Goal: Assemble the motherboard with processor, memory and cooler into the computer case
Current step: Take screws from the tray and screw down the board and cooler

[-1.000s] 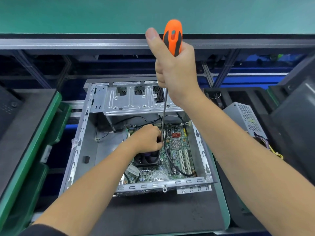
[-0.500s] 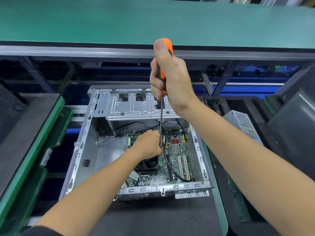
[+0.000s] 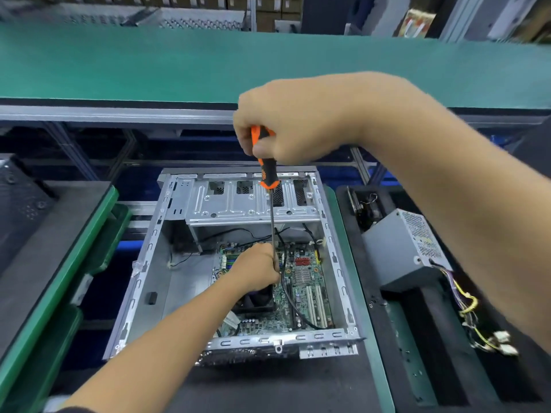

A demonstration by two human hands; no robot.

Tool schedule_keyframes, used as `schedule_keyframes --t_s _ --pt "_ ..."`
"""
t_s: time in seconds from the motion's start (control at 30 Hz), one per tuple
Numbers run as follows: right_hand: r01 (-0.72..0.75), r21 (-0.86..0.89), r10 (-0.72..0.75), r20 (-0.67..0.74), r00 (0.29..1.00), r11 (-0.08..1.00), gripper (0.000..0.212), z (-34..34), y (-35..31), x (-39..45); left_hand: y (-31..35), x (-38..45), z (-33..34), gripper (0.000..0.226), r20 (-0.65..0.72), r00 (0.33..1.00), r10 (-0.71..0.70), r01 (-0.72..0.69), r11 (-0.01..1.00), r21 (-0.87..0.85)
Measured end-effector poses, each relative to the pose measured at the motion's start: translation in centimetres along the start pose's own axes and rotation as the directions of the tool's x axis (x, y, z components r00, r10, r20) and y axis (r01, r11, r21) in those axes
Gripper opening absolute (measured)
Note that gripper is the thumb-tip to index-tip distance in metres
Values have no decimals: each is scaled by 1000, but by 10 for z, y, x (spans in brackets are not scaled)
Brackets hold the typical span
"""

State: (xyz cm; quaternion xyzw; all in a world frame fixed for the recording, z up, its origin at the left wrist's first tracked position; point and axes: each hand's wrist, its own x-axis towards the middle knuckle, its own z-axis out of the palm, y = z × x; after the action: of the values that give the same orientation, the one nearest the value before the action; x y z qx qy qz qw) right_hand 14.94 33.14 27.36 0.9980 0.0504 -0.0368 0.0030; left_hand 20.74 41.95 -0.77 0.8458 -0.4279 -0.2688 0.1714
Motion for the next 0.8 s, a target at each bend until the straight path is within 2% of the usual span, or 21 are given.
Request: schedule_keyframes --t_s 0.07,0.13,0.27,0.3,0.37,0.47,0.53,0.57,0.67,0.8 --pt "4 -54 -2 35 999 999 13 -5 -3 3 -2 1 1 5 -8 1000 9 -9 1000 2" --pt "14 -57 -14 3 1000 998 12 -3 -4 4 -3 2 3 11 -1 1000 16 -16 1000 0" --pt "17 -51 -19 -54 998 999 23 9 -7 8 -3 4 7 18 35 999 28 -28 999 -20" --pt "12 -46 -16 -69 998 999 25 12 -9 9 -2 4 7 16 38 998 49 -48 998 -34" --pt "-14 -42 11 -83 996 999 28 12 -10 12 -3 -2 8 25 42 991 124 -123 992 -35" --pt "-89 -18 89 -20 996 996 27 6 -6 11 -11 -7 9 23 113 977 183 -201 964 174" --pt "-125 27 124 56 991 992 28 0 -3 10 -19 -6 9 35 190 971 147 -208 912 353" --pt "-136 20 134 91 987 990 28 -2 -1 10 -22 -5 8 43 233 963 133 -217 896 387" --pt "-156 -47 161 165 973 987 18 -10 2 10 -27 -2 4 62 320 935 151 -268 893 362" --pt "-100 -41 105 139 985 994 14 -10 1 10 -30 -1 6 65 317 933 169 -274 906 322"
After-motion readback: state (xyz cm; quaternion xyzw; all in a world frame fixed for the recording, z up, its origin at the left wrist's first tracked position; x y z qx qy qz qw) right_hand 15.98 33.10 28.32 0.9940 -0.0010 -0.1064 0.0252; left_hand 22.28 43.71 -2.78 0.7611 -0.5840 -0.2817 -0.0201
